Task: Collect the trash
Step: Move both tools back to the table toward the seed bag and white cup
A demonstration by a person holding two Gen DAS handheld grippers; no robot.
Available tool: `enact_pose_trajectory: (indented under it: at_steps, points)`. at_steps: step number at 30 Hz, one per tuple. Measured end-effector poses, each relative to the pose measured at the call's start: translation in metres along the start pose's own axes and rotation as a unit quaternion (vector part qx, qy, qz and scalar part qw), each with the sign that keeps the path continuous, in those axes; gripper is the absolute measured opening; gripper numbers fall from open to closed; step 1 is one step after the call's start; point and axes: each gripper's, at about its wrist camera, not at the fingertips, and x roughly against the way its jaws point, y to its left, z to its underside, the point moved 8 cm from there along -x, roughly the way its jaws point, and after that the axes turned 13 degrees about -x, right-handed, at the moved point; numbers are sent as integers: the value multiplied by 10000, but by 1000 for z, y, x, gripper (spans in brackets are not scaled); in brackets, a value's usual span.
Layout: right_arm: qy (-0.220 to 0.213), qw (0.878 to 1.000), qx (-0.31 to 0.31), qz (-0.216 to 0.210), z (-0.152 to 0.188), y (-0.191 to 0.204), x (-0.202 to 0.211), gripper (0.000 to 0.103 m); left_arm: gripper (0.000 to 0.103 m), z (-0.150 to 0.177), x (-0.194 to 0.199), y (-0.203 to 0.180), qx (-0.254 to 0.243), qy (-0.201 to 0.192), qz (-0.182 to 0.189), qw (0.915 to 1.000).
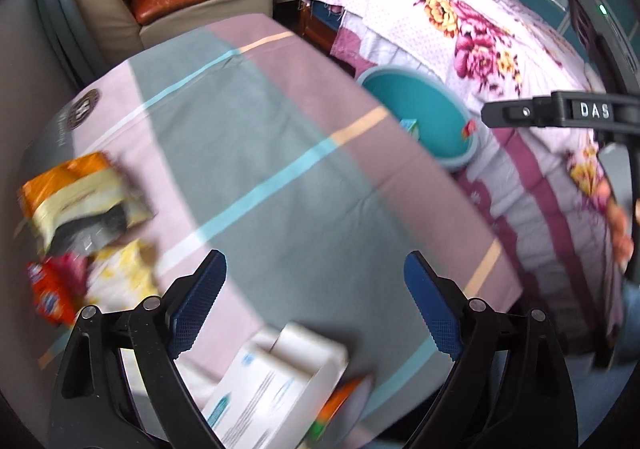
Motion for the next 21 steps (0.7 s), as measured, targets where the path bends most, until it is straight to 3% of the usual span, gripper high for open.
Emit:
enact_pose_trajectory:
  at_steps: [9, 15, 21]
  points:
    - [810, 9901, 1130, -180, 80, 75, -22, 78, 91, 86, 39, 22, 388, 41, -6, 9992]
    - [1496, 9654, 2127, -205, 140, 112, -37, 78, 91, 137, 57, 13, 219, 175, 257, 9993]
    - [1948, 9466, 2568, -23, 181, 122, -56, 78, 91, 172, 56, 0, 178, 336, 679, 9970]
